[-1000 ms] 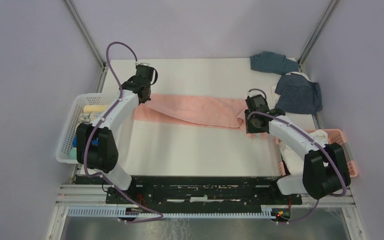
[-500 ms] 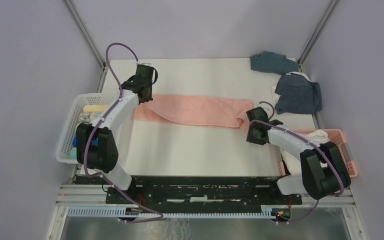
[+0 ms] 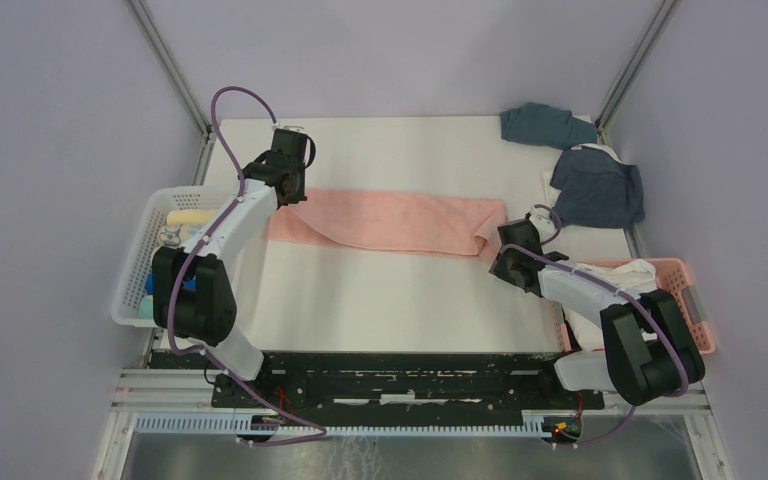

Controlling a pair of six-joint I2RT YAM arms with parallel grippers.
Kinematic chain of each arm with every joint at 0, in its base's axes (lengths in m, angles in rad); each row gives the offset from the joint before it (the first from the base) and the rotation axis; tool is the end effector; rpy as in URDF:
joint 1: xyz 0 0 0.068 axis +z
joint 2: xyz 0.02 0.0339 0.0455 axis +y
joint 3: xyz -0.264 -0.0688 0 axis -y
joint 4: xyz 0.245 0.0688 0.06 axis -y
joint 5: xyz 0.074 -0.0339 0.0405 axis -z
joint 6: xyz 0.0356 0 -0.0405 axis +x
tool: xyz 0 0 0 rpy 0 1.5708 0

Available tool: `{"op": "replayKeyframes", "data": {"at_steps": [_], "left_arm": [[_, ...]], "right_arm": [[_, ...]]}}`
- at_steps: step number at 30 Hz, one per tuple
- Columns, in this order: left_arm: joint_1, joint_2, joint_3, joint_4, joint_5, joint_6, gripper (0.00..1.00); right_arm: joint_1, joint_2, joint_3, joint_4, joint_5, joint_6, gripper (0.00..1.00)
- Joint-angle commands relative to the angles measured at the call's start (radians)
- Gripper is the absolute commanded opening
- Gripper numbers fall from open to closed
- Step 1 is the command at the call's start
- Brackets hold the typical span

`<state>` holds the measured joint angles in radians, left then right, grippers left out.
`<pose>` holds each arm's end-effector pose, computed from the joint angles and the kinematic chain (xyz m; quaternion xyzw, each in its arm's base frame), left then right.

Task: Roll the towels
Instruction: Flatten out the towel at the center of the board.

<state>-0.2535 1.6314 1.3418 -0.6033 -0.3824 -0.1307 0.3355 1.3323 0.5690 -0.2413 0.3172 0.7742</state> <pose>0.3470 -0.0762 0.2812 -0.0063 0.9281 0.1136 0.3546 0.2246 0.0666 0.1530 0.2494 0.9158 0.0164 0.3143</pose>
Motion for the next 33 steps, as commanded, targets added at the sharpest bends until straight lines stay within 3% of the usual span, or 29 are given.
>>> {"op": "replayKeyframes", "data": {"at_steps": [1, 7, 16, 20, 33], "left_arm": [[0.005, -0.017, 0.028, 0.024, 0.006, -0.037, 0.03], [0.005, -0.011, 0.034, 0.019, 0.001, -0.037, 0.03], [0.028, 0.006, 0.078, 0.013, 0.022, -0.041, 0.03], [0.077, 0.027, 0.162, 0.009, 0.084, -0.058, 0.03], [0.229, 0.09, 0.583, -0.052, 0.253, -0.162, 0.03]], "right_arm": [[-0.011, 0.018, -0.023, 0.1, 0.033, 0.045, 0.46], [-0.02, 0.048, -0.018, 0.103, 0.011, 0.05, 0.4], [-0.022, -0.033, 0.055, -0.067, 0.033, -0.023, 0.1], [-0.025, -0.093, 0.161, -0.17, 0.145, -0.17, 0.0], [-0.044, -0.122, 0.684, -0.342, 0.54, -0.796, 0.0]]}}
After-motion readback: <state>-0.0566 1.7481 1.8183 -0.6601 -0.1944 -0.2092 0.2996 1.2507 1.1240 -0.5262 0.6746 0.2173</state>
